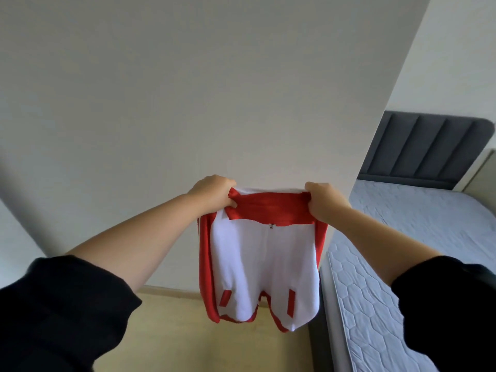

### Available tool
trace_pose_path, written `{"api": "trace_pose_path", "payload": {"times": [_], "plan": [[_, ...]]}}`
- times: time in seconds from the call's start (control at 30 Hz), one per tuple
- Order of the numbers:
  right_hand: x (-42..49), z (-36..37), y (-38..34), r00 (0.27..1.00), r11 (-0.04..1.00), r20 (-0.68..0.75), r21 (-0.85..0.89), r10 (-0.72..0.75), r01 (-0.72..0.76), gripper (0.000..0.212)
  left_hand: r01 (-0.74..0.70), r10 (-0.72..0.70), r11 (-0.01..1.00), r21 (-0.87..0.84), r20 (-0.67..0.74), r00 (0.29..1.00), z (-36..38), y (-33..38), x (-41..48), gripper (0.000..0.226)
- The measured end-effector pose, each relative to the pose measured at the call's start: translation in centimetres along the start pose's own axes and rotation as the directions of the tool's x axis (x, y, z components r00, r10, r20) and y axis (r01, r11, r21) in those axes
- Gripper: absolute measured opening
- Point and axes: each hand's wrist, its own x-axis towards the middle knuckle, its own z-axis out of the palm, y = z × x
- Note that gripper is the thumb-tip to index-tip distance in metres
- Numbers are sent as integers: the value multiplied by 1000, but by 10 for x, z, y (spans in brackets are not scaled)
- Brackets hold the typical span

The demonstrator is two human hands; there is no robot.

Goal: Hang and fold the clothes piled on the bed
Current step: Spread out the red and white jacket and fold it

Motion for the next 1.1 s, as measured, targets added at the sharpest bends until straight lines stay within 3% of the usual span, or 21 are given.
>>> {"api": "trace_pose_path", "payload": {"times": [0.13,0.23,0.3,0.37,0.43,0.5,0.57,0.73,0.93,1.1], "plan": [[11,-4,7,980,889,71,414,186,-198,20,-14,31,995,101,-164,986,3,3,2,37],[9,-4,13,967,813,129,523,219,-254,21,22,-56,990,-138,-249,967,6,1,8,41],[4,-3,19,971,845,200,489,134,-218,12,60,-110,954,-294,-156,982,7,-5,10,38],[-4,1,25,956,907,293,398,18,-139,16,69,-75,955,-287,-13,997,14,-11,8,34],[-10,12,29,949,937,314,332,-3,-106,27,74,-65,966,-248,47,997,26,-12,4,33],[-16,26,33,971,936,230,326,61,-136,25,90,-83,956,-278,34,996,43,-8,3,34],[-23,40,40,981,924,99,332,165,-189,5,93,-97,948,-304,3,995,56,4,3,35],[-54,73,62,929,852,31,387,370,-352,19,35,-38,959,-282,-3,999,85,42,10,31],[-114,91,99,795,724,13,403,607,-559,15,-126,149,966,-223,87,985,123,86,24,26],[-175,91,134,637,590,-32,416,770,-692,16,-299,335,925,-234,131,933,153,144,34,22]]}}
